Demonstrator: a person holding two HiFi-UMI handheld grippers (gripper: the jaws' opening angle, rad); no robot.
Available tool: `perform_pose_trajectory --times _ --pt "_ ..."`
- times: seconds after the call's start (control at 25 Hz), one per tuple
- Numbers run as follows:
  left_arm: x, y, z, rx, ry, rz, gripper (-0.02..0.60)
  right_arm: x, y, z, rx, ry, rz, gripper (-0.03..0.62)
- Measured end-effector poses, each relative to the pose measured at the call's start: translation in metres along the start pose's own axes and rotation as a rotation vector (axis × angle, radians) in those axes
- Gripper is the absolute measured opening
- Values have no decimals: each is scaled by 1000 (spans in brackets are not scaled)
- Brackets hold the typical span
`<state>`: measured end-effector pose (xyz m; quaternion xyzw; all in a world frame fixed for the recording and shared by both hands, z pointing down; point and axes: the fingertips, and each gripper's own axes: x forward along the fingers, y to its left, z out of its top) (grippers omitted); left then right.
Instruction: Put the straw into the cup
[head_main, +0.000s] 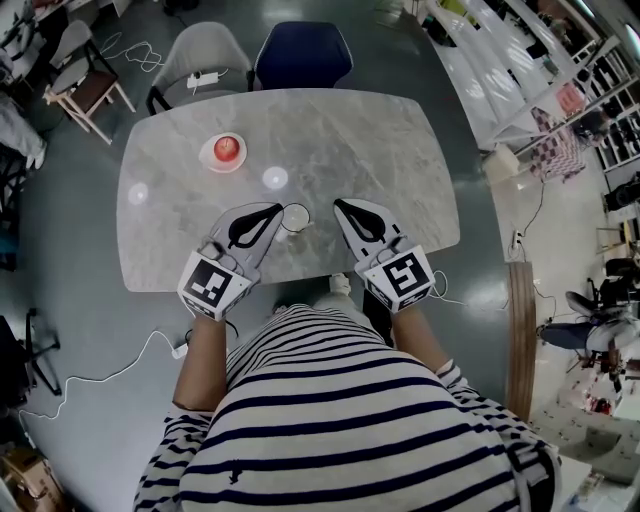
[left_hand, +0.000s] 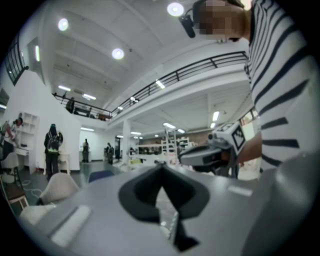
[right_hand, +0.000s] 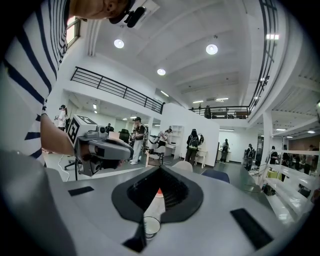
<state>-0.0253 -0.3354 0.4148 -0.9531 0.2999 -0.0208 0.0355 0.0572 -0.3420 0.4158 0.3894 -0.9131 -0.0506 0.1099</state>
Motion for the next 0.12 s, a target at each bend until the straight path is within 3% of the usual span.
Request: perform_pose_trajectory --times 0.12 --pt "1 -1 0 0 -1 -1 6 -1 0 0 -1 -3 4 5"
